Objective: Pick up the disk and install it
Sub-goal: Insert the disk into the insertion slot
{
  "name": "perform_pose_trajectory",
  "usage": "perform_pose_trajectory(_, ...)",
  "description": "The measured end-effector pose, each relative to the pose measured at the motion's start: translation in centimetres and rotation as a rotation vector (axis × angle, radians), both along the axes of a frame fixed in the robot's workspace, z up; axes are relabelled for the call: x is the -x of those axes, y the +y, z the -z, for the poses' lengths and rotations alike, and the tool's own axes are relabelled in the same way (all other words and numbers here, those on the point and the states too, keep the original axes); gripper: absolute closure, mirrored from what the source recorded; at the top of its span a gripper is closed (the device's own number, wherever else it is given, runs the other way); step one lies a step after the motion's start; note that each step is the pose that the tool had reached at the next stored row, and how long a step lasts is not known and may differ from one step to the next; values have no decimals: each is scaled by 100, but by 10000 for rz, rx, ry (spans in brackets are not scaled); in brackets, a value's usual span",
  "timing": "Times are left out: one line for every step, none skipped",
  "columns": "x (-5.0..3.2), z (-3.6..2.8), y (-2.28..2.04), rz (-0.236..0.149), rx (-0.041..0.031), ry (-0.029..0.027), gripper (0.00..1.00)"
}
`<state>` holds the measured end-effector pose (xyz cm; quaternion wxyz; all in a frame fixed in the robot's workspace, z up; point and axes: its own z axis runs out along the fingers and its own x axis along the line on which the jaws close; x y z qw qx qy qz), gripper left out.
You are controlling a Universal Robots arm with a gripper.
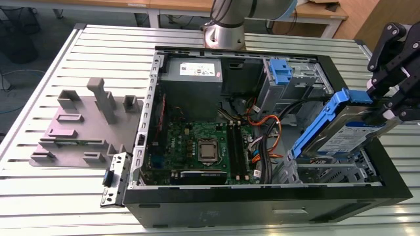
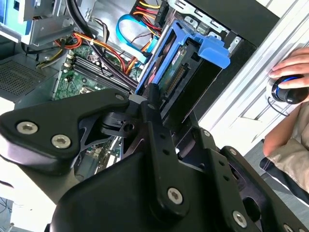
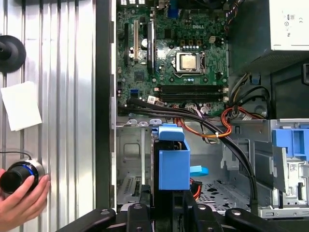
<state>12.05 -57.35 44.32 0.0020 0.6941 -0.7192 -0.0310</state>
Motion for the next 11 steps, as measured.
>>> perform_pose_trajectory(0, 0, -1, 1, 0, 0, 65)
perform_pose_trajectory(0, 1, -5, 1, -1, 0, 65)
perform_pose_trajectory(0, 1, -10, 1, -1, 0, 65)
perform_pose_trajectory(0, 0, -16, 1, -1, -1, 65)
perform_pose_trajectory(0, 1, -24, 1, -4, 0, 65)
perform_pose_trajectory(0, 0, -30, 1, -6, 0, 65)
perform_pose_trajectory(0, 1, -35, 1, -10, 0, 65)
perform_pose_trajectory(0, 0, -35, 1, -11, 0, 65)
perform_pose_trajectory(0, 0, -35, 1, -16, 0, 65)
perform_pose_trajectory(1, -1, -35, 1, -20, 0, 65)
perform_pose_trajectory(4, 0, -35, 1, -24, 0, 65)
